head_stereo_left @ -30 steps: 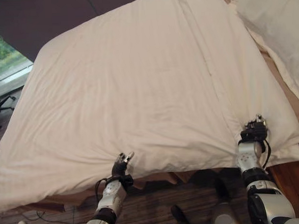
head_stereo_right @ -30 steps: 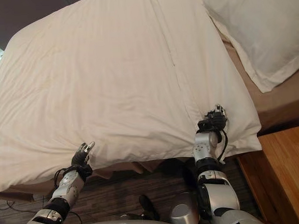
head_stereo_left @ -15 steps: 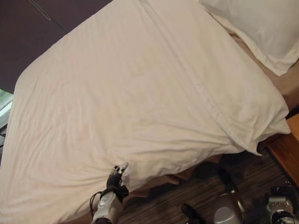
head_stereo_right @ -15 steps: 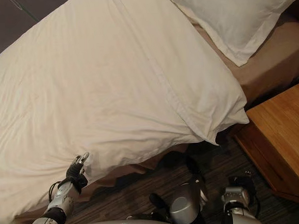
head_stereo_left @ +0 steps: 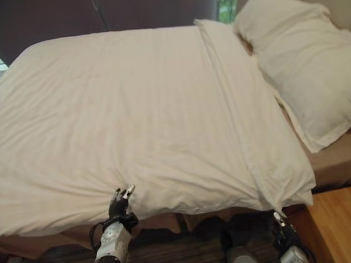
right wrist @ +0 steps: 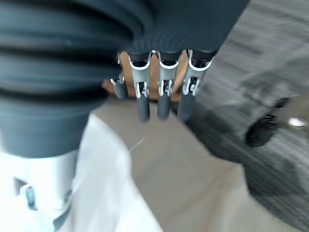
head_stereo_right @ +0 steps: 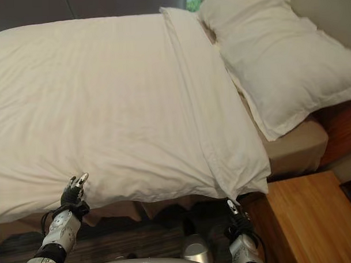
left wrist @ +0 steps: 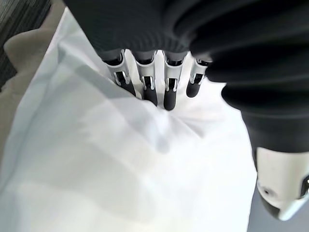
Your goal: Making the bed.
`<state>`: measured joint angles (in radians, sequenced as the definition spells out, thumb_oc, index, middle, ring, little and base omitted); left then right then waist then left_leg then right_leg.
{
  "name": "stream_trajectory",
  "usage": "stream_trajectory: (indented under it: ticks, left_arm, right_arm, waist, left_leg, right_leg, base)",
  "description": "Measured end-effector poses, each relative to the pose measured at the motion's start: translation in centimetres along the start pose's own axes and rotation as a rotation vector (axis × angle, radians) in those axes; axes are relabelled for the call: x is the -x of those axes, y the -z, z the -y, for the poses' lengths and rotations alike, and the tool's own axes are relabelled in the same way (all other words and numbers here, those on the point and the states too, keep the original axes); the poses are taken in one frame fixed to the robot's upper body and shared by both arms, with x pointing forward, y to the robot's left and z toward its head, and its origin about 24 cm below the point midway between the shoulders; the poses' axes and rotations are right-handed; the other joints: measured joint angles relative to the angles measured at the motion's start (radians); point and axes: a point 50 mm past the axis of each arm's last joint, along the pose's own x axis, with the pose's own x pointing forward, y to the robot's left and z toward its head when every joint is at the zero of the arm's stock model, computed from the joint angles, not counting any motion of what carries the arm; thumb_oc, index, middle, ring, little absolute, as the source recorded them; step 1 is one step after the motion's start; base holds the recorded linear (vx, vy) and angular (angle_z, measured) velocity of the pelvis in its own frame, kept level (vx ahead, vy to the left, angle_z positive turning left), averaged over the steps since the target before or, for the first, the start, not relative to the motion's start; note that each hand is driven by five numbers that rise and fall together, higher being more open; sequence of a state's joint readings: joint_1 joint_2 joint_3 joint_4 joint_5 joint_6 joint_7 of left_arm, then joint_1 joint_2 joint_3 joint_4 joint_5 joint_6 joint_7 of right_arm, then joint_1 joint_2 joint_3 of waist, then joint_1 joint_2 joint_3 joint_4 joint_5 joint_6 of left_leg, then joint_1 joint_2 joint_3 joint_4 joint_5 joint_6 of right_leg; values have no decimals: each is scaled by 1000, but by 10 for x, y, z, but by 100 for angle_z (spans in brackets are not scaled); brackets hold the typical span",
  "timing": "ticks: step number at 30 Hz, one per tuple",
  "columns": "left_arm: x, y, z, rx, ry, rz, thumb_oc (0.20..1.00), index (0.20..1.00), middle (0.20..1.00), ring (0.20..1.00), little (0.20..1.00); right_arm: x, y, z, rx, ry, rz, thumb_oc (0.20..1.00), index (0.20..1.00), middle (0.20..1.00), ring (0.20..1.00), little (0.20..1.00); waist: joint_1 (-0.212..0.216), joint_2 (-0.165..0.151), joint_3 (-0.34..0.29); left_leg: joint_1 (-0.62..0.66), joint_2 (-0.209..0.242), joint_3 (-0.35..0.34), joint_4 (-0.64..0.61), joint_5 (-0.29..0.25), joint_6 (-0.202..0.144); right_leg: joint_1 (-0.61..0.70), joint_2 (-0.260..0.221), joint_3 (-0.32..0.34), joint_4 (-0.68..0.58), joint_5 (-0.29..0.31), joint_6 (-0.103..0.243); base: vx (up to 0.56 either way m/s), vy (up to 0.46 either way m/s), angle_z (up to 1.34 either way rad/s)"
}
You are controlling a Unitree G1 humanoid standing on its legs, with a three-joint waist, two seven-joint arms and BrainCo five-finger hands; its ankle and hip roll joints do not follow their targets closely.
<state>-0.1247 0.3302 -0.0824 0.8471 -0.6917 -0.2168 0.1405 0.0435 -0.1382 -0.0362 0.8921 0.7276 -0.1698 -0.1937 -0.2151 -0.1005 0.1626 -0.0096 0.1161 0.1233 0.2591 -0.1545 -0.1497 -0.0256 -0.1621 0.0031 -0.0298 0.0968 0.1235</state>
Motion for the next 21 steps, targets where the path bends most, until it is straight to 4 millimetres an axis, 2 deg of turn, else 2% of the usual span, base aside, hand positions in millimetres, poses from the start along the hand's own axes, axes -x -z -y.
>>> stream_trajectory:
  ticks: [1, 2, 3, 4, 6, 7, 8, 9, 10, 12, 13, 14, 15, 17, 18, 19, 20, 21]
  left_arm:
    - [2, 0, 2, 6, 9, 7, 1000, 1000, 1000, 1000, 1000]
    - [2, 1, 2, -17, 14, 7, 1000, 1000, 1000, 1000, 1000]
    - [3, 2, 3, -43, 21, 5, 1000, 1000, 1000, 1000, 1000]
    - [2, -2, 5, -66, 38, 19, 1000, 1000, 1000, 1000, 1000]
    - [6, -1, 3, -116, 55, 24, 1000, 1000, 1000, 1000, 1000]
    - [7, 1, 3, -119, 59, 18, 1000, 1000, 1000, 1000, 1000]
    - [9, 3, 2, -145, 60, 16, 1000, 1000, 1000, 1000, 1000]
    - [10, 2, 0, -160, 61, 18, 1000, 1000, 1000, 1000, 1000]
    - [11, 1, 0, -160, 64, 23, 1000, 1000, 1000, 1000, 1000]
    - [12, 0, 2, -154, 73, 19, 1000, 1000, 1000, 1000, 1000]
    - [15, -3, 8, -154, 100, 38, 1000, 1000, 1000, 1000, 1000]
    - [15, -6, 7, -174, 105, 47, 1000, 1000, 1000, 1000, 1000]
    - [18, -4, 6, -173, 106, 47, 1000, 1000, 1000, 1000, 1000]
    - [22, -3, 3, -174, 105, 49, 1000, 1000, 1000, 1000, 1000]
    - [27, 6, 3, -191, 112, 19, 1000, 1000, 1000, 1000, 1000]
    - [29, 11, 5, -200, 126, -1, 1000, 1000, 1000, 1000, 1000]
    - [32, 16, 8, -191, 133, -17, 1000, 1000, 1000, 1000, 1000]
    - [34, 22, 16, -175, 146, -40, 1000, 1000, 1000, 1000, 1000]
  right_arm:
    - [2, -1, -3, 8, -17, 12, 1000, 1000, 1000, 1000, 1000]
    - [5, 7, -7, 18, -34, -4, 1000, 1000, 1000, 1000, 1000]
    - [8, 11, -10, 26, -51, -8, 1000, 1000, 1000, 1000, 1000]
    - [13, 19, -20, 15, -82, -32, 1000, 1000, 1000, 1000, 1000]
    - [19, 26, -33, 24, -132, -46, 1000, 1000, 1000, 1000, 1000]
    - [21, 28, -33, 27, -138, -51, 1000, 1000, 1000, 1000, 1000]
    - [22, 29, -33, 31, -143, -49, 1000, 1000, 1000, 1000, 1000]
    - [23, 25, -36, 37, -158, -33, 1000, 1000, 1000, 1000, 1000]
    - [24, 16, -42, 61, -194, 14, 1000, 1000, 1000, 1000, 1000]
    - [25, 0, -49, 88, -237, 78, 1000, 1000, 1000, 1000, 1000]
    - [25, -18, -54, 112, -277, 155, 1000, 1000, 1000, 1000, 1000]
    - [27, -27, -63, 123, -309, 193, 1000, 1000, 1000, 1000, 1000]
    - [30, -39, -72, 132, -347, 248, 1000, 1000, 1000, 1000, 1000]
    - [34, -46, -80, 132, -392, 283, 1000, 1000, 1000, 1000, 1000]
    - [35, -50, -85, 163, -418, 305, 1000, 1000, 1000, 1000, 1000]
    - [35, -53, -88, 178, -429, 318, 1000, 1000, 1000, 1000, 1000]
    - [37, -56, -97, 211, -466, 331, 1000, 1000, 1000, 1000, 1000]
    - [37, -58, -100, 235, -480, 337, 1000, 1000, 1000, 1000, 1000]
  waist:
    - [-13, 13, -8]
    - [-20, -21, -19]
    - [-28, -40, -42]
    - [-31, -74, -60]
    - [-30, -71, -62]
    - [-29, -68, -66]
    - [-30, -65, -71]
    - [-24, -56, -68]
    - [2, -40, -61]
    - [14, -23, -62]
    - [39, -14, -61]
    - [55, -15, -55]
    - [73, -11, -53]
    - [89, -7, -47]
    - [102, 13, -48]
    - [115, 18, -51]
    - [126, 25, -45]
    - [117, 49, -30]
  left_leg:
    - [22, -1, 2, -42, -22, 44]
    - [36, -26, 10, -67, -15, 75]
    - [26, -42, 27, -66, -11, 85]
    - [18, -71, 49, -88, -1, 115]
    - [40, -65, 100, -124, 13, 134]
    - [46, -62, 119, -142, 29, 155]
    - [56, -62, 152, -178, 65, 186]
    - [55, -50, 192, -193, 92, 195]
    - [66, -31, 232, -233, 125, 201]
    - [61, -17, 255, -262, 156, 217]
    - [72, -6, 258, -297, 178, 215]
    - [67, -4, 272, -292, 193, 219]
    - [73, 1, 284, -306, 190, 209]
    - [83, -7, 282, -322, 198, 197]
    - [85, -23, 264, -344, 208, 165]
    - [73, -28, 250, -348, 216, 154]
    - [47, -23, 255, -350, 233, 129]
    - [41, -6, 250, -358, 241, 117]
  right_leg:
    - [10, -1, -7, -1, 6, 7]
    - [6, -26, -3, 2, 18, 22]
    - [-7, -46, -1, 4, 22, 20]
    - [-29, -68, 9, 20, 60, 60]
    - [-78, -64, 7, 32, 122, 95]
    - [-84, -59, -8, 30, 117, 100]
    - [-97, -56, -43, 46, 84, 113]
    - [-123, -60, -129, 131, 48, 93]
    - [-150, -45, -163, 264, -5, 72]
    - [-143, -41, -153, 416, -63, 86]
    - [-83, -40, -128, 454, -111, 88]
    - [-47, -50, -108, 454, -143, 107]
    - [0, -49, -71, 436, -144, 105]
    - [93, -45, -54, 288, -151, 110]
    - [107, -39, -51, 210, -151, 108]
    - [106, -37, -62, 157, -149, 97]
    - [104, -36, -63, 91, -168, 55]
    - [111, -20, -67, 53, -151, 57]
  base:
    - [-290, 210, 27]
    - [-266, 146, 17]
    - [-269, 70, -5]
    - [-292, 57, -25]
    - [-264, 43, -56]
    - [-457, 76, -62]
    - [-596, 101, -41]
    - [-627, 108, -70]
    - [-360, 61, -51]
    - [-212, 33, -40]
    - [-287, 38, -37]
    - [-341, 46, -64]
    - [-192, 24, -54]
    - [-156, 10, -55]
    - [-164, -8, -68]
    - [-177, -29, -95]
    - [-54, -77, -70]
    - [-23, -116, -43]
